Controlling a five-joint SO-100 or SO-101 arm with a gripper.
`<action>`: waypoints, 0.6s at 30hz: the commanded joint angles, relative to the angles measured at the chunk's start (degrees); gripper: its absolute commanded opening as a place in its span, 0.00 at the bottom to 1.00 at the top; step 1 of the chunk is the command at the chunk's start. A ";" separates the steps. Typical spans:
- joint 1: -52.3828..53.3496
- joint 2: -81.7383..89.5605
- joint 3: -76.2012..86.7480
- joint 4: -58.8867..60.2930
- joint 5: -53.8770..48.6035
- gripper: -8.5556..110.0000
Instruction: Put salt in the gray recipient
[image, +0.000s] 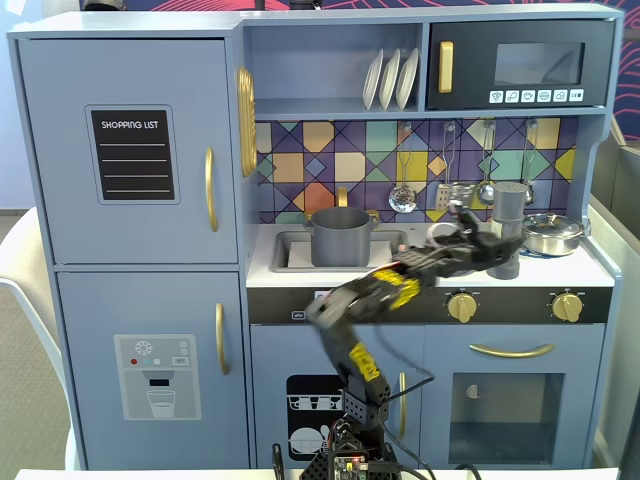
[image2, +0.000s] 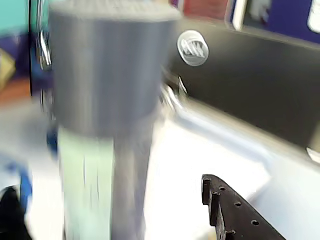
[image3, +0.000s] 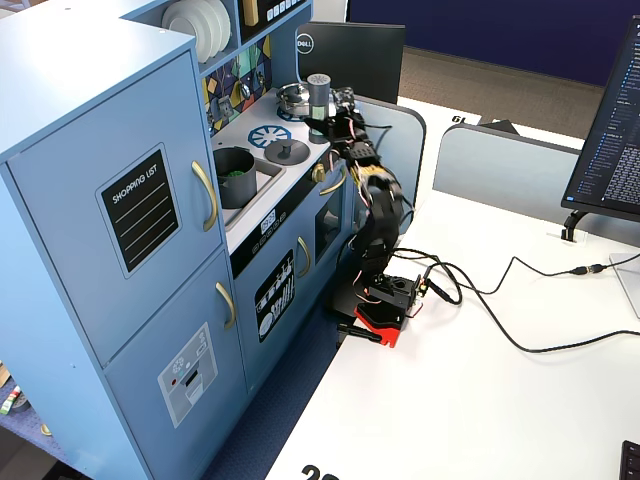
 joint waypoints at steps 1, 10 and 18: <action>-3.43 25.14 4.57 26.02 -4.13 0.32; -37.88 49.22 17.23 68.82 2.99 0.07; -48.60 58.18 42.01 70.93 3.78 0.07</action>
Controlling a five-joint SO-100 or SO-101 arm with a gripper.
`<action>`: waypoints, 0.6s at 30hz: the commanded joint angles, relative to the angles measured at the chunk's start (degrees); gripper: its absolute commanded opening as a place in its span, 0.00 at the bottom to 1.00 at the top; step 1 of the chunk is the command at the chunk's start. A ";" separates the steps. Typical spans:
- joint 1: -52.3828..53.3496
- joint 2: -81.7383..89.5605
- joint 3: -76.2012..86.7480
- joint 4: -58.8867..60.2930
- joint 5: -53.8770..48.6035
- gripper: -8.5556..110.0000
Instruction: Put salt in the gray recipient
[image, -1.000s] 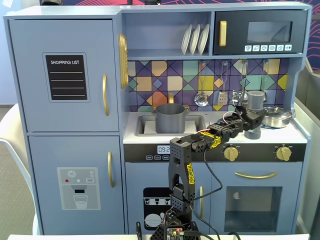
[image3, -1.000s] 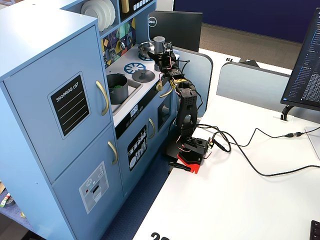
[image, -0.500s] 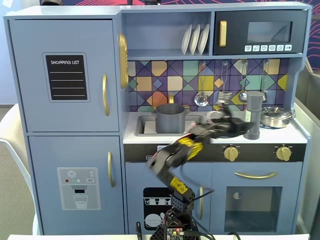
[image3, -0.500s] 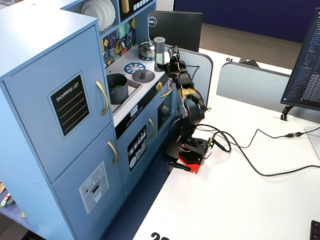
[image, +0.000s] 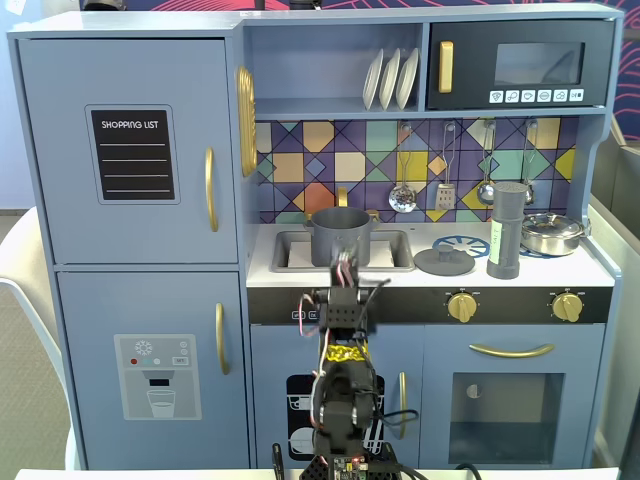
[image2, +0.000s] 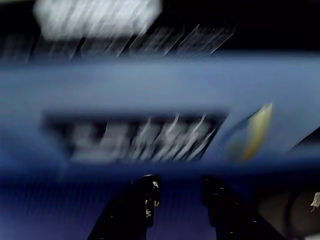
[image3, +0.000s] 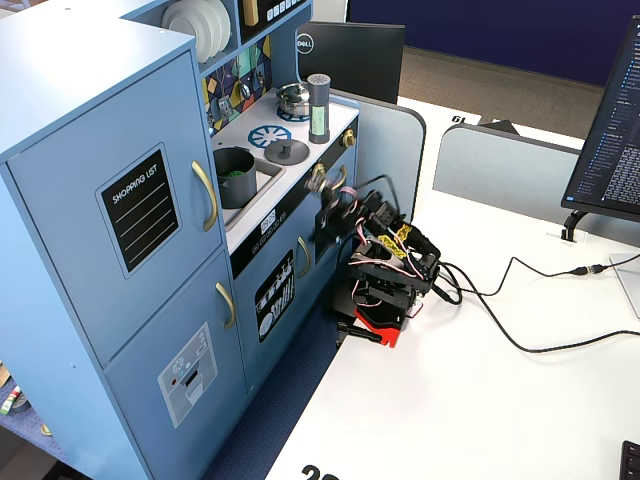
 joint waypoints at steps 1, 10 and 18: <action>-4.83 5.01 11.07 0.44 0.26 0.07; -7.73 5.01 24.43 -2.02 -2.11 0.08; -7.12 5.10 26.19 -3.25 0.09 0.09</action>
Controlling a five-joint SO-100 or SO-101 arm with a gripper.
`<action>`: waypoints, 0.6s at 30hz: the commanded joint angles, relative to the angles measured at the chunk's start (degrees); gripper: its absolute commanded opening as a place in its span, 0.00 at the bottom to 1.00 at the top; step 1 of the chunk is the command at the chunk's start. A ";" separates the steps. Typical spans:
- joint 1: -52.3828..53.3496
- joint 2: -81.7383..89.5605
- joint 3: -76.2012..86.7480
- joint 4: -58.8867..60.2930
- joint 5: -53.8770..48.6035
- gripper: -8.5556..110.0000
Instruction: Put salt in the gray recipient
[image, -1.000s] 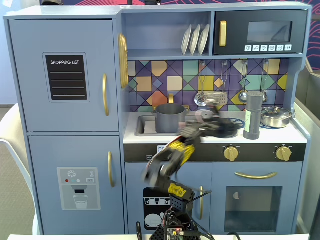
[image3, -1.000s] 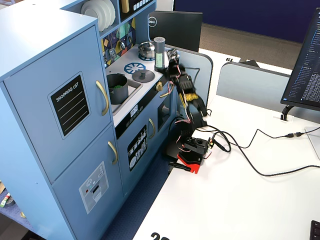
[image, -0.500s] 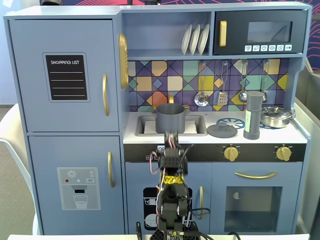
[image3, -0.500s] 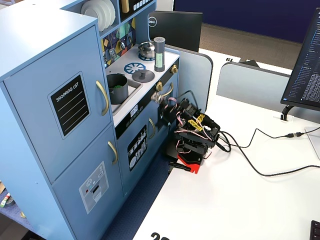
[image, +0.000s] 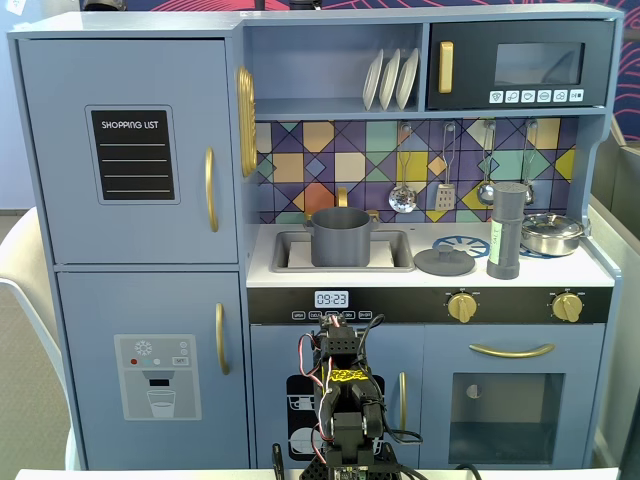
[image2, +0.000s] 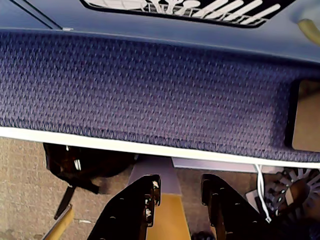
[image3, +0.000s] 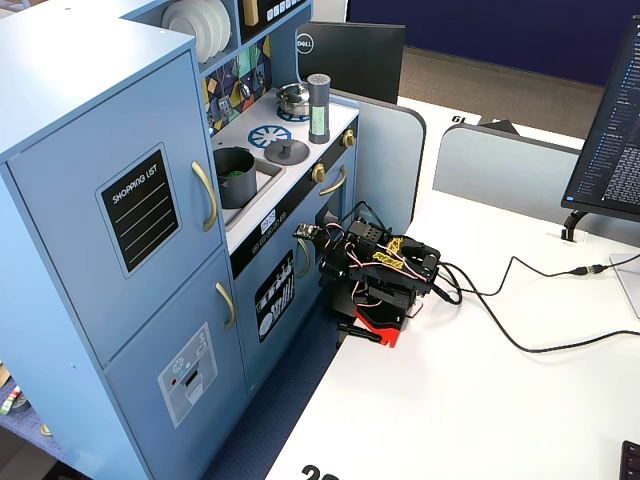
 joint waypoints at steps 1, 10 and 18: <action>0.18 0.26 -0.09 -0.62 0.88 0.09; -1.76 0.26 -0.09 -0.62 0.88 0.10; -1.67 0.26 -0.09 -0.62 0.88 0.11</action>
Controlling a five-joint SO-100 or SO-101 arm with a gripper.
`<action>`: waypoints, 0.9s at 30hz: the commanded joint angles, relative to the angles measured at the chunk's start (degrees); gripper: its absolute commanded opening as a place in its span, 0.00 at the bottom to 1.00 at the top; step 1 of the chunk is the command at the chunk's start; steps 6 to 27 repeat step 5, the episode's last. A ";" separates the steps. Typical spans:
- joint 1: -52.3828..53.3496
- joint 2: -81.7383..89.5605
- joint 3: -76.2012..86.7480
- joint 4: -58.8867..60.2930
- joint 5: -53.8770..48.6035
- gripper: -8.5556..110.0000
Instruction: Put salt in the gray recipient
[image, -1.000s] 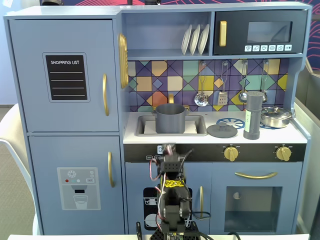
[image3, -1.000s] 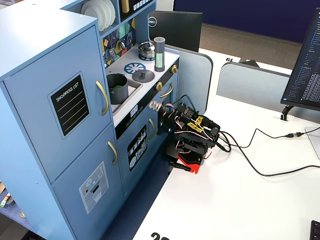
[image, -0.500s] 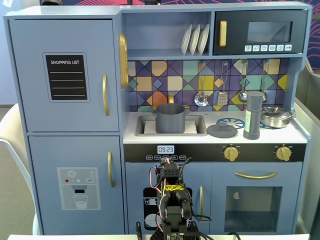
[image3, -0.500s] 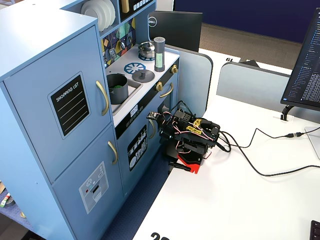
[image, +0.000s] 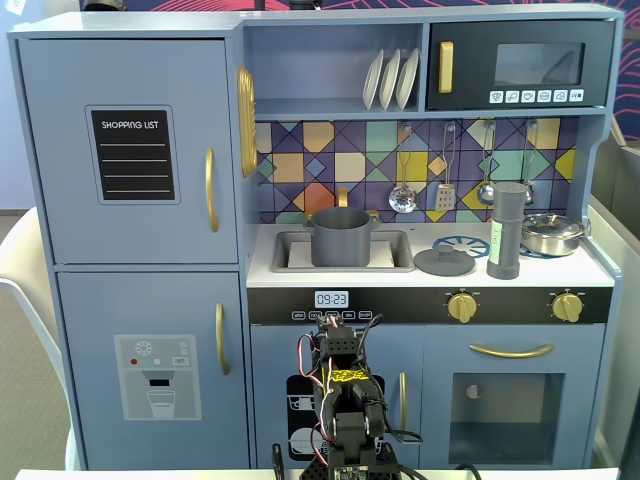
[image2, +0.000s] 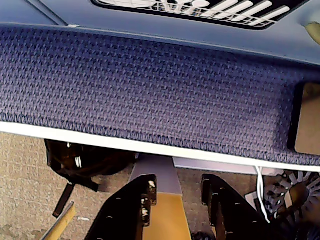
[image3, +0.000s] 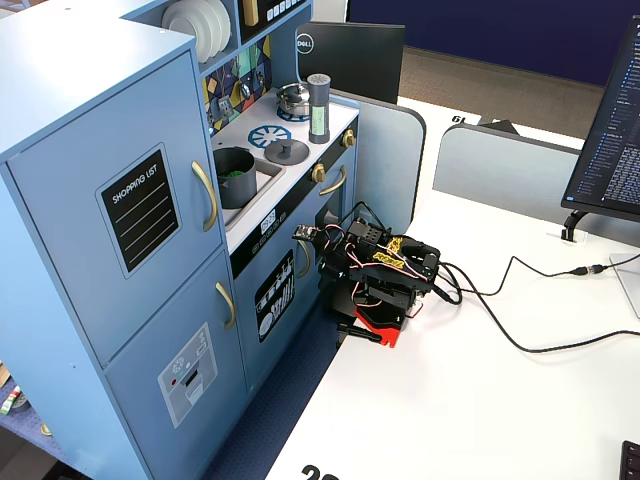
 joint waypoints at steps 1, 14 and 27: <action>0.00 0.26 -0.09 -0.62 0.70 0.11; 0.09 0.26 -0.09 -0.62 0.62 0.11; 0.09 0.26 -0.09 -0.62 0.62 0.11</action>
